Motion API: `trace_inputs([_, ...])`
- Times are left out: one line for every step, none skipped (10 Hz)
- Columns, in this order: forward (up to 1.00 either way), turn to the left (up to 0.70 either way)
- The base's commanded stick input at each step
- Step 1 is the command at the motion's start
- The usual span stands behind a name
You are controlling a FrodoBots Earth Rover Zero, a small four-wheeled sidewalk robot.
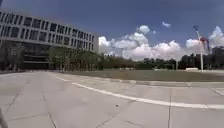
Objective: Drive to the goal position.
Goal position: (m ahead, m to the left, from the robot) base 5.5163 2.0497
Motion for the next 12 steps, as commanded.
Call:
trace_inputs([1.00, 0.27])
trace_inputs([1.00, 0.27])
trace_inputs([1.00, 0.27])
trace_inputs([1.00, 0.27])
trace_inputs([1.00, 0.27])
trace_inputs([1.00, 0.27])
trace_inputs([1.00, 0.27])
trace_inputs([1.00, 0.27])
trace_inputs([1.00, 0.27])
trace_inputs([1.00, 0.27])
trace_inputs([1.00, 0.27])
trace_inputs([1.00, 0.27])
